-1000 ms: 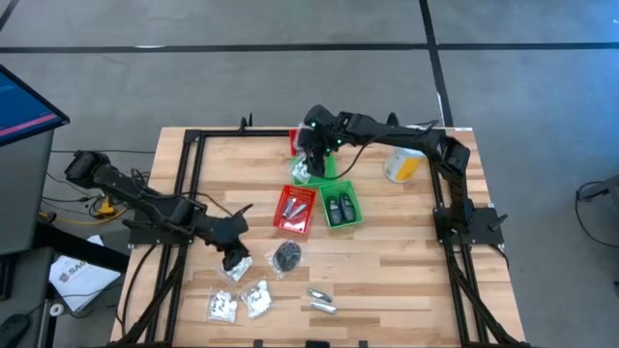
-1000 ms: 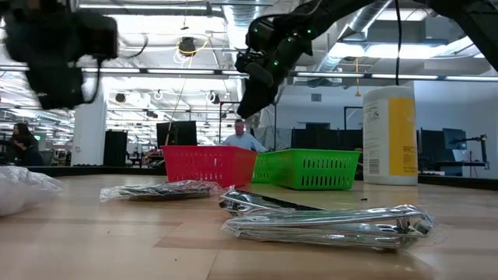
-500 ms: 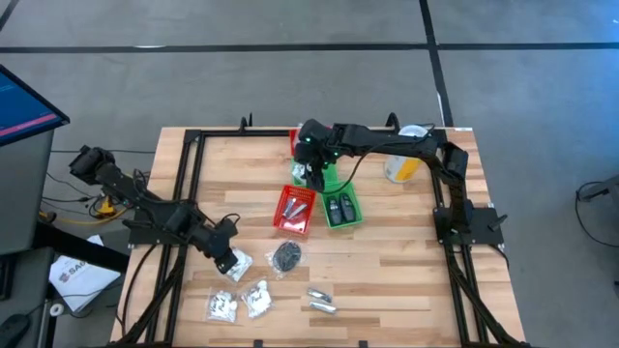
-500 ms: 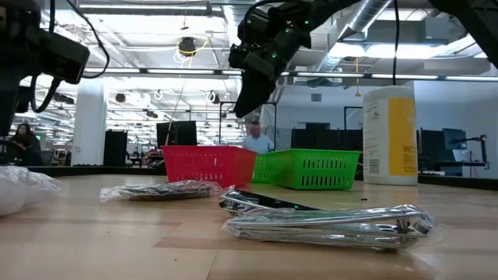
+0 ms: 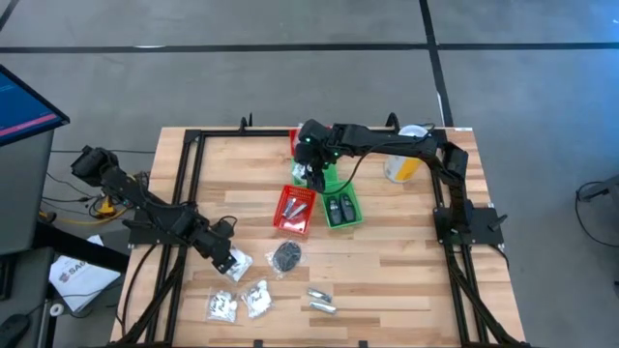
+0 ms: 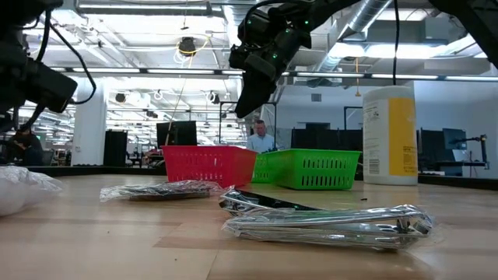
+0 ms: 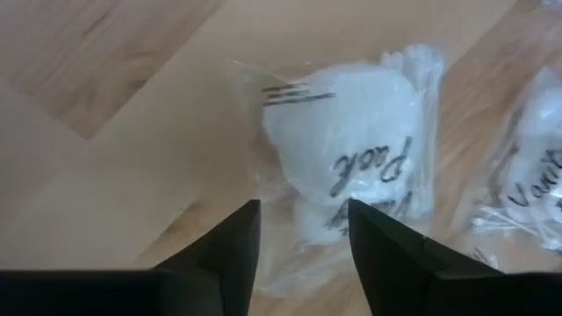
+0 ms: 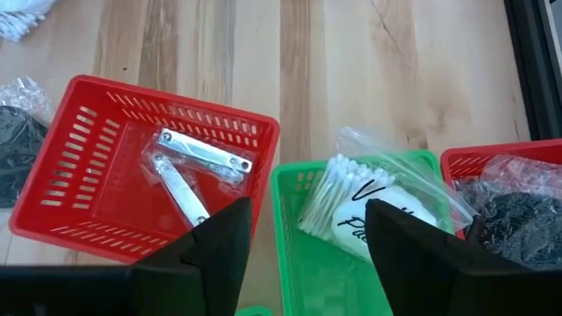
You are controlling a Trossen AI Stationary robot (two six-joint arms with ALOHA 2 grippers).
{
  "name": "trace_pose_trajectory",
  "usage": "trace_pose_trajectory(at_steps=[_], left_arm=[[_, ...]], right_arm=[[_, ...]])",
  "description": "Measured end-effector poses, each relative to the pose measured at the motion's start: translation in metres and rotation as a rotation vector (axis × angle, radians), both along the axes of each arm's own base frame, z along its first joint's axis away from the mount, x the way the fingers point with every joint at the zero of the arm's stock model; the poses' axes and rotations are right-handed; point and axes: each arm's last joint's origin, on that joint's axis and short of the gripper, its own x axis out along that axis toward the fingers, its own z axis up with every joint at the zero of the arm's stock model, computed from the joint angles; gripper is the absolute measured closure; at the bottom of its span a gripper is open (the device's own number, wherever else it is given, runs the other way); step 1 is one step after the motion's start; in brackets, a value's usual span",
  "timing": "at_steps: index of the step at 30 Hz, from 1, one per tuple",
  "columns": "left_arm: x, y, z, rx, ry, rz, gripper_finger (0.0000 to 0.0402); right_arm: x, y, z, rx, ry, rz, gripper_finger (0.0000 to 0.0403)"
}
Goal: Pick & Place Travel size toiletries
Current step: Put the white cotton pack into the top green bin
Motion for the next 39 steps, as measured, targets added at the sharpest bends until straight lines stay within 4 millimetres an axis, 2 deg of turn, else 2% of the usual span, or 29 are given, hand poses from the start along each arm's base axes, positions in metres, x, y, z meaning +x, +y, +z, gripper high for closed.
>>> trace_pose_trajectory(at_steps=[7, 15, 20, 25, 29, 39], left_arm=[[-0.008, 0.004, -0.018, -0.029, 0.029, 0.048, 0.0219], [-0.006, 0.002, -0.019, -0.053, -0.012, 0.036, 0.0237], [-0.005, 0.001, -0.019, -0.062, -0.028, 0.03, 0.0282], [0.0, -0.002, -0.016, -0.081, -0.092, -0.026, 0.0383], [0.002, -0.003, -0.015, -0.079, -0.12, -0.038, 0.0399], [0.002, -0.002, -0.013, -0.069, -0.124, -0.038, 0.0401]], right_arm=[[0.0, 0.0, 0.0, 0.0, 0.0, 0.0, 0.0195], [0.0, 0.0, 0.0, 0.0, 0.0, 0.0, 0.0196], [0.0, 0.0, 0.0, 0.0, 0.0, 0.0, 0.02], [0.0, 0.0, 0.0, 0.0, 0.001, -0.001, 0.0206], [0.0, 0.0, -0.001, 0.001, 0.005, -0.001, 0.0211], [-0.002, 0.0, -0.001, 0.006, 0.021, -0.001, 0.0222]])
